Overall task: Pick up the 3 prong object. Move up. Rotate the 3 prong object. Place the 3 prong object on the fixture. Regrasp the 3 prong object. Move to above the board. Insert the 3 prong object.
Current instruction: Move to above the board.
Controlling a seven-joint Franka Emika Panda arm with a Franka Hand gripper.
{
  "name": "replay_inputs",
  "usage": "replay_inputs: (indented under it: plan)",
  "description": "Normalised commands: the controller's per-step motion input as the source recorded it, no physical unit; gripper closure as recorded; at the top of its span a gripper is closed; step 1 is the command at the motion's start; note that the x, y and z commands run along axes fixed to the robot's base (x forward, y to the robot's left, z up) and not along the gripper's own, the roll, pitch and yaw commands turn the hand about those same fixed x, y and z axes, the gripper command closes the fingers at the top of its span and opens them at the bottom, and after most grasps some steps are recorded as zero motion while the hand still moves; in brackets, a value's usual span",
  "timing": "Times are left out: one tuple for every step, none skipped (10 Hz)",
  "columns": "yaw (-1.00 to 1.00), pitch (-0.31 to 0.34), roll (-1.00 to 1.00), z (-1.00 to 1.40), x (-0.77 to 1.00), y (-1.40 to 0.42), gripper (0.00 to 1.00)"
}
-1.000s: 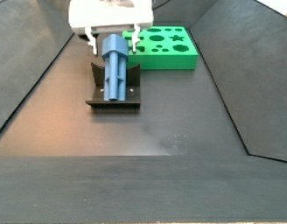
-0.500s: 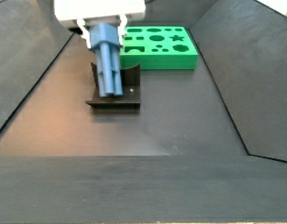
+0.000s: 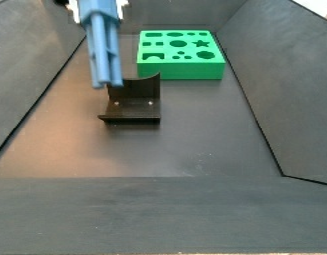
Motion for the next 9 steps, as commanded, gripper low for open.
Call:
replay_inputs:
  plan:
    - [0.07,0.080,-0.02,1.00,0.22,0.11,1.00]
    - [0.07,0.086,-0.03,1.00,0.20,0.09,1.00]
    - [0.07,0.091,-0.03,0.95,0.17,0.06,1.00]
    - [0.07,0.096,-0.03,0.73,0.10,0.03,1.00]
    - [0.07,0.100,-0.04,0.57,0.07,0.01,1.00]
    - [0.07,0.105,-0.04,0.42,0.05,0.00,1.00]
    - [0.08,0.103,-0.04,0.26,0.04,-0.01,1.00]
    - [-0.13,-0.084,-1.00,0.26,-0.81,-1.00,1.00]
    - [-0.13,-0.095,-1.00,0.26,-0.82,-1.00,1.00]
